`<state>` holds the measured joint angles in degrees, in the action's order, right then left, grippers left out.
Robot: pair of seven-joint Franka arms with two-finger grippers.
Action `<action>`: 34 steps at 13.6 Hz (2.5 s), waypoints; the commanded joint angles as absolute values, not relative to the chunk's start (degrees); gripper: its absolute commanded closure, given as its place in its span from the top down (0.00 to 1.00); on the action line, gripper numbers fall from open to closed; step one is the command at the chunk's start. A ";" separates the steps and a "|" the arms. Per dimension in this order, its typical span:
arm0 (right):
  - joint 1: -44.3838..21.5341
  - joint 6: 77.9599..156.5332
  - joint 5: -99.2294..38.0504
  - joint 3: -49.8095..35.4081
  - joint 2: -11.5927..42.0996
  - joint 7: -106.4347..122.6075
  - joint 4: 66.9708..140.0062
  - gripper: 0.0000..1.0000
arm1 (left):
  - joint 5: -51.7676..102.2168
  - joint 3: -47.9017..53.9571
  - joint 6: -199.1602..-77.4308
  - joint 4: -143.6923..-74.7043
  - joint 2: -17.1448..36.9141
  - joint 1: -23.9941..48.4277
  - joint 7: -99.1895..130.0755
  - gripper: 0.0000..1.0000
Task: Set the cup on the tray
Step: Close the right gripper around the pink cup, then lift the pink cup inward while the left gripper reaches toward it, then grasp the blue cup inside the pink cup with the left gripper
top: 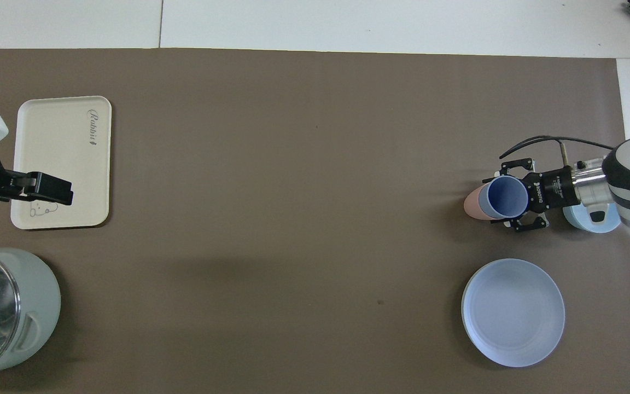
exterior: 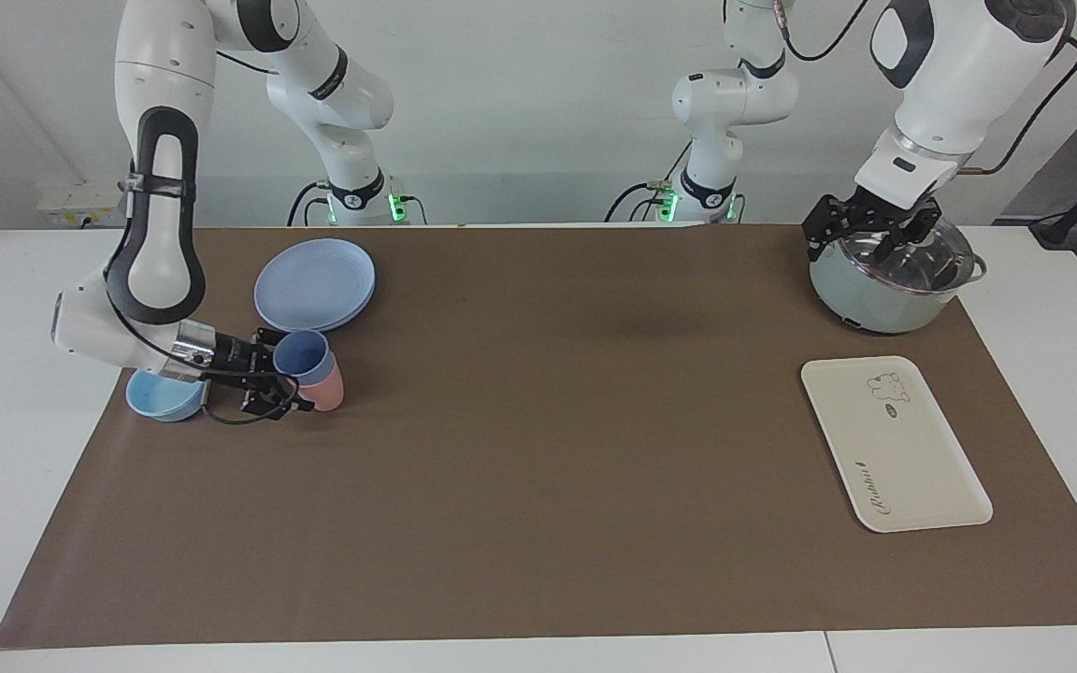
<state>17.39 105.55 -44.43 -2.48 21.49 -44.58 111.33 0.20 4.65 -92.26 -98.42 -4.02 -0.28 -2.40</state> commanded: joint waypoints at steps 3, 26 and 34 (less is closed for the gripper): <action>16.88 106.62 -49.13 -2.99 18.90 -39.75 115.40 0.47 | -0.35 4.83 -93.60 -100.90 -6.15 0.09 -1.67 1.00; -17.40 125.76 -58.80 -3.34 8.00 -80.41 112.06 0.00 | 9.49 4.92 -127.42 -105.21 -1.95 30.93 56.50 1.00; -18.90 125.95 -58.80 -3.34 7.56 -81.12 111.71 0.00 | 9.05 4.92 -130.08 -103.62 2.55 31.46 56.69 0.75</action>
